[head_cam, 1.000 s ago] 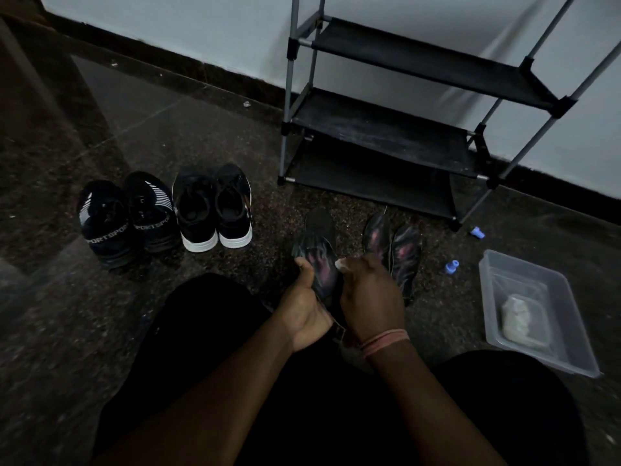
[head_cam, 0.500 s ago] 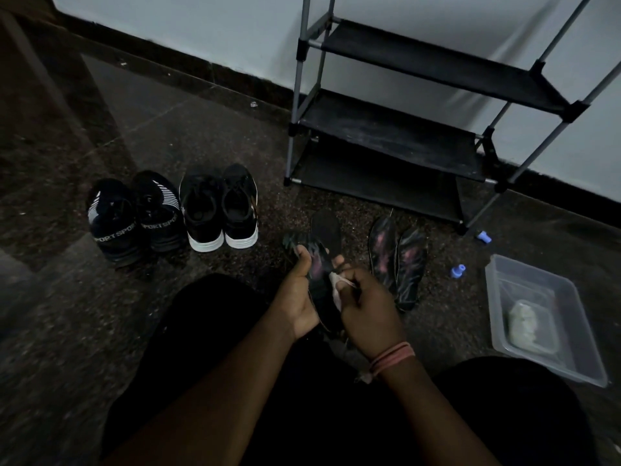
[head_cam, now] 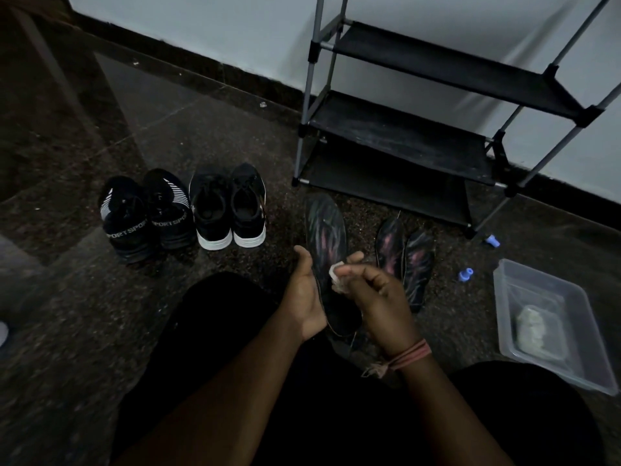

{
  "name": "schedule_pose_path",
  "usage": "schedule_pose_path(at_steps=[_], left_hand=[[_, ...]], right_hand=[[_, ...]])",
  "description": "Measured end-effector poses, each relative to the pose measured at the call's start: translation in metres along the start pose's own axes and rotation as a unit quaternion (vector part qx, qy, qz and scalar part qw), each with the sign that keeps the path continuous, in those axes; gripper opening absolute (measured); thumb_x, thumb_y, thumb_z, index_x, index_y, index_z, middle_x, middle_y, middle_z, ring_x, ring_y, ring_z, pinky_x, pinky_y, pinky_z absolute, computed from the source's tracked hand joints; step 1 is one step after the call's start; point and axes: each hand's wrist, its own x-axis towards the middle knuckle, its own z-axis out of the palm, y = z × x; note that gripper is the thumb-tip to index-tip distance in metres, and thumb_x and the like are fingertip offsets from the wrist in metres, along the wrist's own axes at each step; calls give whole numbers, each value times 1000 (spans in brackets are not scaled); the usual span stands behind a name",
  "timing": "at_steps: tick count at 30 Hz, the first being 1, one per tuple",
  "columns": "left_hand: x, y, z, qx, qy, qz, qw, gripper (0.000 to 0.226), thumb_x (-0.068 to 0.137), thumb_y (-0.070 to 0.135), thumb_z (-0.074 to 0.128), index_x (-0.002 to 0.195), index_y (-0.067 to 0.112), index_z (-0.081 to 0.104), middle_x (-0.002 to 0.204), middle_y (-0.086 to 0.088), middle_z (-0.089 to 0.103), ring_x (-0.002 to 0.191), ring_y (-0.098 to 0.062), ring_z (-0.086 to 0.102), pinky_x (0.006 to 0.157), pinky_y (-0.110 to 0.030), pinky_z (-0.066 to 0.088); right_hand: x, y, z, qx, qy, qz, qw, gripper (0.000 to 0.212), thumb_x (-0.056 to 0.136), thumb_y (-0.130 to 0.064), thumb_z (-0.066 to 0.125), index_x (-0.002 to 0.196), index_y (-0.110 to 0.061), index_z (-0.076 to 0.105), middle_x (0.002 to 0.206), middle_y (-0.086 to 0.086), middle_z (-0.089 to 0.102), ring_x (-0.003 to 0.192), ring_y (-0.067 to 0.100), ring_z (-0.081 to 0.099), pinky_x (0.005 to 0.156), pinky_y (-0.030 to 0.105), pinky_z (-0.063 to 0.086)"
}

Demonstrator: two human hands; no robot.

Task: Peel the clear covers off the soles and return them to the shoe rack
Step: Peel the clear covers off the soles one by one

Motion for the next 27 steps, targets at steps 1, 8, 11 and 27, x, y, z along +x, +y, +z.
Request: schedule_pose_path(at_steps=[1,8,11,27], left_hand=[[-1,0,0,-4,2,10,1000,103,87,88,24,136,7,64,141,-24,58,133,-37,56,115,-53,38],[-10,6,4,-7,27,77,997,72,99,61,37,147,8,50,145,-24,55,137,-37,52,110,-43,40],[-11,3,5,16,19,77,997,93,90,84,29,143,13,57,145,-16,58,128,-28,59,106,-44,44],[1,-1,0,40,18,50,998,106,82,89,31,143,6,54,145,-17,58,133,-27,56,106,-41,44]], right_hand=[[0,2,-1,-54,-1,-29,998,11,91,-5,65,92,-6,76,95,2,76,94,16,71,85,27,56],[-4,16,5,-288,-65,-104,950,26,84,-10,72,103,-27,71,97,-17,71,93,-5,65,84,15,51],[-4,16,8,-336,-66,-108,933,28,81,-14,70,104,-30,67,98,-11,71,90,-1,66,81,24,55],[-7,19,15,-331,-57,-128,933,19,81,-7,68,90,-20,79,91,-5,76,82,4,68,79,24,54]])
